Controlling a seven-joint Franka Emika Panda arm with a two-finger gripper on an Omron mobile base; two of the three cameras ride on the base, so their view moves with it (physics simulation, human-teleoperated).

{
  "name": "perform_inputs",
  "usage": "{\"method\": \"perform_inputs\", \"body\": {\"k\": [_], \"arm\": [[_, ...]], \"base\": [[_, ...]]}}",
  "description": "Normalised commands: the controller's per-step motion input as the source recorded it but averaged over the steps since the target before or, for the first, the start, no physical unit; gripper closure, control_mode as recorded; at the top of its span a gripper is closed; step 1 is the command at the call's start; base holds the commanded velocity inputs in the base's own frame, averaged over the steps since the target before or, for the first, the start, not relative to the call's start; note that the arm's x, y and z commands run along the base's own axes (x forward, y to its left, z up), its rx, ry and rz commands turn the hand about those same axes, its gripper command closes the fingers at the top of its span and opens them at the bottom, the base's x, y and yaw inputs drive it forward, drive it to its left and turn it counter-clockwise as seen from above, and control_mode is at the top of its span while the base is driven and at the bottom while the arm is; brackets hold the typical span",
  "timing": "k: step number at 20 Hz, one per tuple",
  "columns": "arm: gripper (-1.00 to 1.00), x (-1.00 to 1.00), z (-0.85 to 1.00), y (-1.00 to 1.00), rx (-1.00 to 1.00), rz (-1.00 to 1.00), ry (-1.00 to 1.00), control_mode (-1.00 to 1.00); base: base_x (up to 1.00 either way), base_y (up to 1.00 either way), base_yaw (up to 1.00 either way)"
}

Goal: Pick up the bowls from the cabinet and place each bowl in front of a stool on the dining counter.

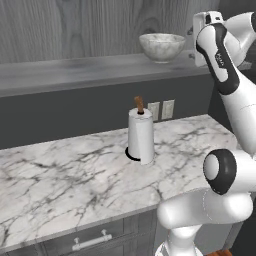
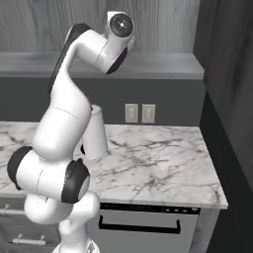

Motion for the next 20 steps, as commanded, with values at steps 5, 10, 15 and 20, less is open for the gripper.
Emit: {"method": "perform_inputs", "body": {"k": [5, 10, 15, 20], "arm": [[-1.00, 0.44, 0.00, 0.00, -0.08, 0.00, 0.03, -1.00], [-1.00, 0.40, 0.00, 0.00, -0.06, 0.00, 0.02, -1.00], [-1.00, 0.27, 0.00, 0.00, -0.04, 0.00, 0.01, -1.00], [-1.00, 0.09, -0.03, 0.00, -0.05, 0.00, 0.03, -1.00]], "base": [[0.00, 0.00, 0.00], [0.00, 0.00, 0.00], [0.00, 0.00, 0.00], [0.00, 0.00, 0.00]]}}
